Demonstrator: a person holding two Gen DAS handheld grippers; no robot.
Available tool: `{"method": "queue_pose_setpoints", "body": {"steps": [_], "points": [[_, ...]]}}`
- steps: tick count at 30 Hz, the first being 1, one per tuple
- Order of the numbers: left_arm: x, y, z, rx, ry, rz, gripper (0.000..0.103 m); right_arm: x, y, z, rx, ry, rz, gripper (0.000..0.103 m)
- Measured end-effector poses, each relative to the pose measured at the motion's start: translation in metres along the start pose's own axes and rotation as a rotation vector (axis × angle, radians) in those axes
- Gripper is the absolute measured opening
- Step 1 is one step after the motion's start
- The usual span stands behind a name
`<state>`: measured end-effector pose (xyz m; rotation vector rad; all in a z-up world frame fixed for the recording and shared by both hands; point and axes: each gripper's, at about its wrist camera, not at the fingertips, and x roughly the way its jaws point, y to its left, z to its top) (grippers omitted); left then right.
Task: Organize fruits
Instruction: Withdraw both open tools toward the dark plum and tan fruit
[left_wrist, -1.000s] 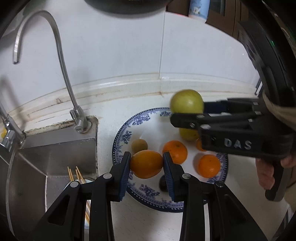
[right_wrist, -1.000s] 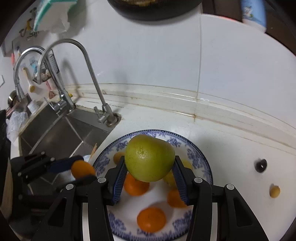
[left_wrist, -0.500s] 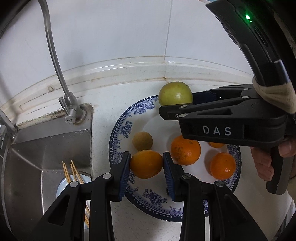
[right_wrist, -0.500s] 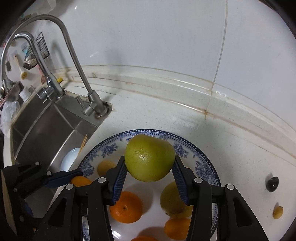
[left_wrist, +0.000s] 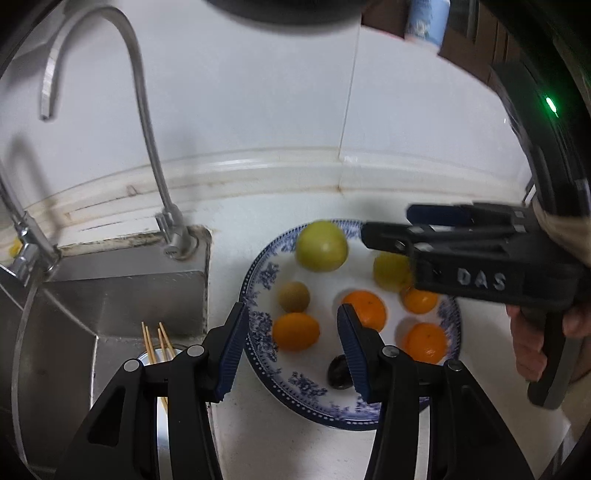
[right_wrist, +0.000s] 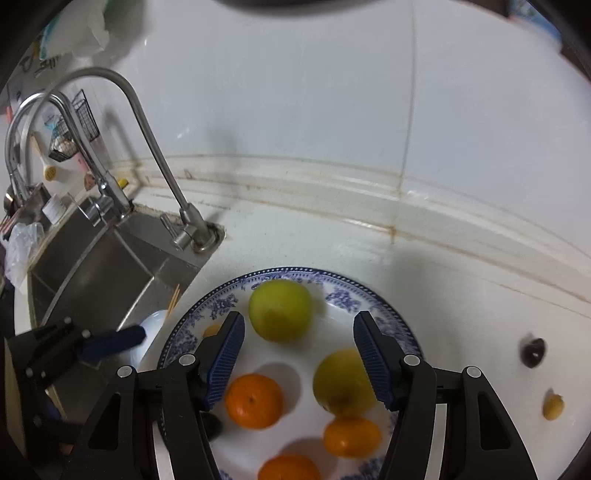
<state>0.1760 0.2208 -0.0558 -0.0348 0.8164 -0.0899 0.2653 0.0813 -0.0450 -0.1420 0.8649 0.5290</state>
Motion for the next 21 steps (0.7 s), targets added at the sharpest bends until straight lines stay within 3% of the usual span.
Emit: {"method": "queue_pose_setpoints", "body": {"steps": [9, 21], "points": [[-0.043, -0.017, 0.007, -0.020, -0.119, 0.005, 0.051, -0.064, -0.007, -0.022, 0.040, -0.125, -0.049, 0.062], [-0.080, -0.062, 0.014, 0.047, -0.231, -0.023, 0.057, -0.132, -0.023, -0.053, 0.102, -0.218, -0.094, 0.063]]}}
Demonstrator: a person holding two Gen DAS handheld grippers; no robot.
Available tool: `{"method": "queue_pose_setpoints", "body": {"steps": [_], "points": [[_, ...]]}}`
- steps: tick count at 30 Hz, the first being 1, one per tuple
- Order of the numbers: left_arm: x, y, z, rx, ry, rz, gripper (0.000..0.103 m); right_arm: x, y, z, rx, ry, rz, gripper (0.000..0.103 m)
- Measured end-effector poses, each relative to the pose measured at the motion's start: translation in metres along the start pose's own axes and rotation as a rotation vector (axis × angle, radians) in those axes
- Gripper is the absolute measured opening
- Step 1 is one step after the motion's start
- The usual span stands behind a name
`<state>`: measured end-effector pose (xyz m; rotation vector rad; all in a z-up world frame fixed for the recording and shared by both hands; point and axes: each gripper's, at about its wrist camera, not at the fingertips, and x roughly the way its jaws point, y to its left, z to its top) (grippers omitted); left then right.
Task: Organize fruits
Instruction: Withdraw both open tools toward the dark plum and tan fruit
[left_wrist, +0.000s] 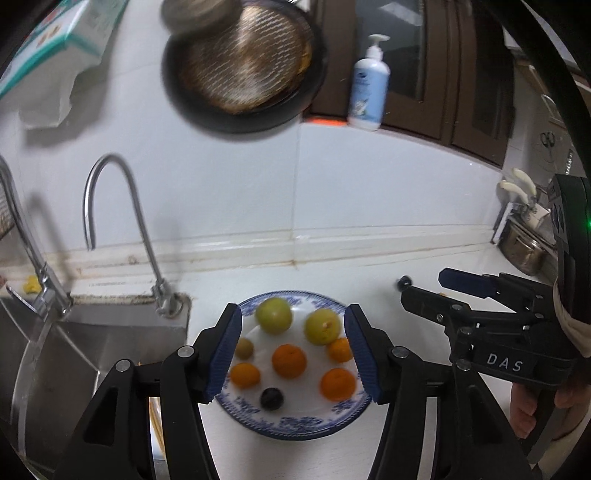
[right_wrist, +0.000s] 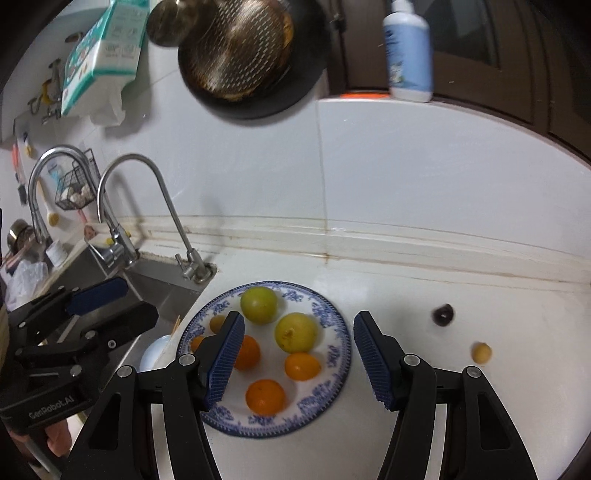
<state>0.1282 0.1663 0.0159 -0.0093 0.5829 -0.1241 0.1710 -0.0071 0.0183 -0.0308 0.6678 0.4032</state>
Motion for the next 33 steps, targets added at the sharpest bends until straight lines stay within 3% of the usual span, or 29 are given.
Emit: {"method": "queue_pose_setpoints", "body": {"steps": [5, 12, 21, 28, 33], "points": [[-0.003, -0.027, 0.006, 0.047, -0.028, -0.023, 0.061, -0.027, -0.022, -0.006, 0.042, -0.035, -0.050, 0.068], [0.008, -0.067, 0.015, 0.122, -0.037, -0.068, 0.068, -0.053, -0.058, -0.017, 0.094, -0.061, -0.138, 0.068], [0.041, -0.107, 0.023, 0.221, -0.022, -0.156, 0.068, -0.066, -0.099, -0.028, 0.145, -0.053, -0.239, 0.068], [0.078, -0.123, 0.033, 0.301, 0.015, -0.224, 0.068, -0.059, -0.117, -0.033, 0.148, -0.040, -0.335, 0.068], [0.115, -0.137, 0.039, 0.386, 0.085, -0.286, 0.068, -0.046, -0.122, -0.036, 0.139, -0.024, -0.374, 0.068]]}}
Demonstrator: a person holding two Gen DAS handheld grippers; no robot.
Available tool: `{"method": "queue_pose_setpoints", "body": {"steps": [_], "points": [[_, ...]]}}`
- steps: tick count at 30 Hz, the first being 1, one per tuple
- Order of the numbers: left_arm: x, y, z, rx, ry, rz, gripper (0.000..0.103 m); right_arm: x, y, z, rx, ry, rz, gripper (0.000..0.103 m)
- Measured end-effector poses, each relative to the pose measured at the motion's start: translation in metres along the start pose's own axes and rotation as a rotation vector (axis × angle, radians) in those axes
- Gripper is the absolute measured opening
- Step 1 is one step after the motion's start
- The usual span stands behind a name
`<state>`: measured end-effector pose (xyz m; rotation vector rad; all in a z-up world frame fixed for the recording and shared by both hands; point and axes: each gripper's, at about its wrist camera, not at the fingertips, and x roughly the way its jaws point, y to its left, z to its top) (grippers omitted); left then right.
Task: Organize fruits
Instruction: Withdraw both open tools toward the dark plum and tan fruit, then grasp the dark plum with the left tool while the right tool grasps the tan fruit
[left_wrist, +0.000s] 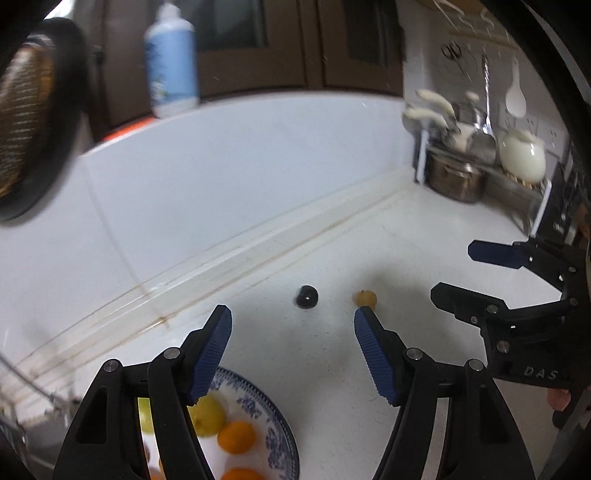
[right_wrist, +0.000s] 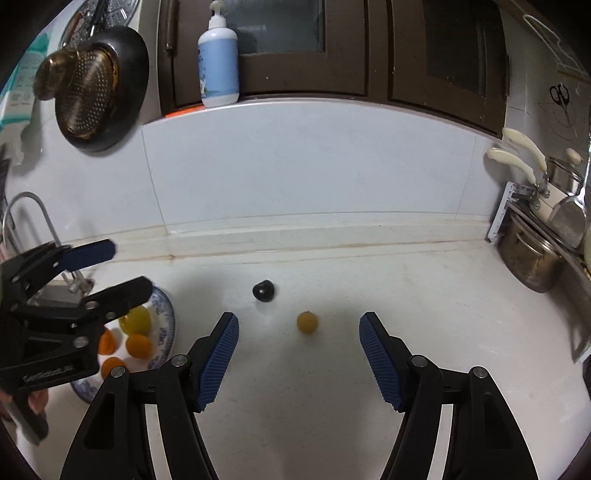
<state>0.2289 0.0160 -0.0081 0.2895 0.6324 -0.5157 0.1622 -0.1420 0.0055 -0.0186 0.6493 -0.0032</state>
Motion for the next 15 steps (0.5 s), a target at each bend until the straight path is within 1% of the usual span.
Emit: {"method": "queue_pose_setpoints", "body": {"steps": [3, 6, 9, 11, 12, 15], "points": [[0.019, 0.001, 0.005, 0.042, 0.035, -0.031, 0.068, 0.013, 0.001, -0.001, 0.002, 0.021, -0.004, 0.068], [0.039, -0.002, 0.009, 0.095, 0.069, -0.046, 0.068, 0.027, -0.001, -0.001, 0.016, 0.041, 0.002, 0.068], [0.058, -0.003, 0.012, 0.125, 0.105, -0.061, 0.067, 0.042, -0.004, -0.003, 0.034, 0.064, 0.014, 0.068], [0.074, -0.004, 0.014, 0.143, 0.139, -0.065, 0.065, 0.055, -0.006, -0.005, 0.048, 0.086, 0.020, 0.068], [0.081, -0.004, 0.014, 0.149, 0.156, -0.066, 0.062, 0.061, -0.007, -0.005, 0.054, 0.095, 0.023, 0.068], [0.098, -0.004, 0.016, 0.157, 0.195, -0.079, 0.060, 0.077, -0.012, -0.009, 0.073, 0.127, 0.026, 0.064]]}}
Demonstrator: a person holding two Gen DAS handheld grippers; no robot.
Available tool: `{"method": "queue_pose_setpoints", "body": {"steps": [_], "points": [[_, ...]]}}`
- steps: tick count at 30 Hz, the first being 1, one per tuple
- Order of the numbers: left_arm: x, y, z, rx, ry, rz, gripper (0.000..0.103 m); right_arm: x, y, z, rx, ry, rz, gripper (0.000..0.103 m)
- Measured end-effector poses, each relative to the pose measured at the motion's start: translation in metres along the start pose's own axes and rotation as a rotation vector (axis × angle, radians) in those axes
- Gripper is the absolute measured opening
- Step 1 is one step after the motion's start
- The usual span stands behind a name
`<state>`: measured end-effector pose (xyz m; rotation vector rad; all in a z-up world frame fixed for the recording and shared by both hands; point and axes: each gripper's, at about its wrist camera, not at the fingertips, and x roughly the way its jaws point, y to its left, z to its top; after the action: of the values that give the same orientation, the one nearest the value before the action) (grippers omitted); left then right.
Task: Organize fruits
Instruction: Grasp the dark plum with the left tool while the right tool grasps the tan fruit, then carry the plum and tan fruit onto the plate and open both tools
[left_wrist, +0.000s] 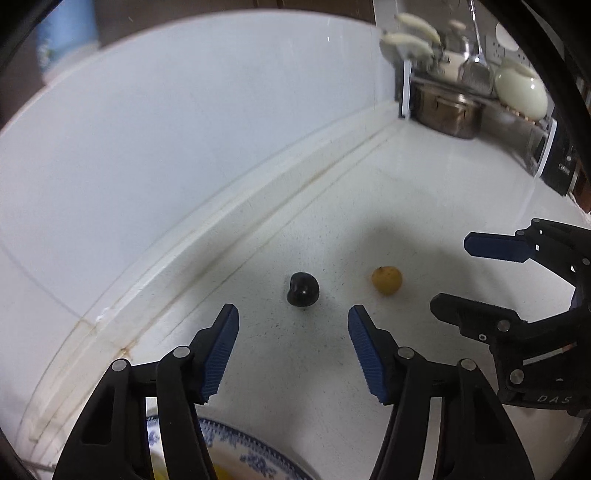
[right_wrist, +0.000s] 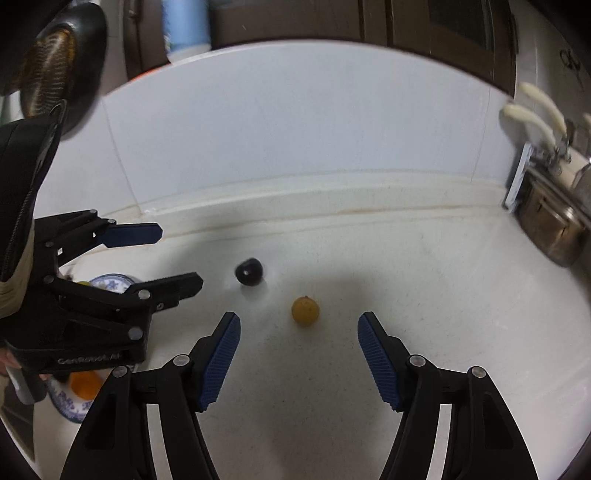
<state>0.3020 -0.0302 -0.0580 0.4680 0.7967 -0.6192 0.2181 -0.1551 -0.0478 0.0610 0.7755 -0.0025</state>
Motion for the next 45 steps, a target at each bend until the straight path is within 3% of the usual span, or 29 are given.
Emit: {"method": "queue_pose_setpoints", "body": {"steps": [10, 26, 30, 38, 45], "points": [[0.046, 0.004, 0.010, -0.018, 0.094, -0.058, 0.046, 0.047, -0.012, -0.001, 0.039, 0.074, 0.044, 0.053], [0.073, 0.009, 0.016, -0.069, 0.166, -0.106, 0.030, 0.078, -0.002, 0.002, 0.006, 0.127, 0.079, 0.041], [0.072, 0.009, 0.016, -0.082, 0.157, -0.099, 0.028, 0.084, 0.000, 0.001, 0.003, 0.141, 0.093, 0.029], [0.063, 0.007, 0.010, -0.120, 0.157, -0.071, 0.028, 0.079, 0.000, -0.002, -0.027, 0.115, 0.120, 0.027], [0.029, 0.002, 0.003, -0.151, 0.097, -0.023, 0.028, 0.052, -0.003, -0.008, -0.046, 0.079, 0.144, 0.027]]}}
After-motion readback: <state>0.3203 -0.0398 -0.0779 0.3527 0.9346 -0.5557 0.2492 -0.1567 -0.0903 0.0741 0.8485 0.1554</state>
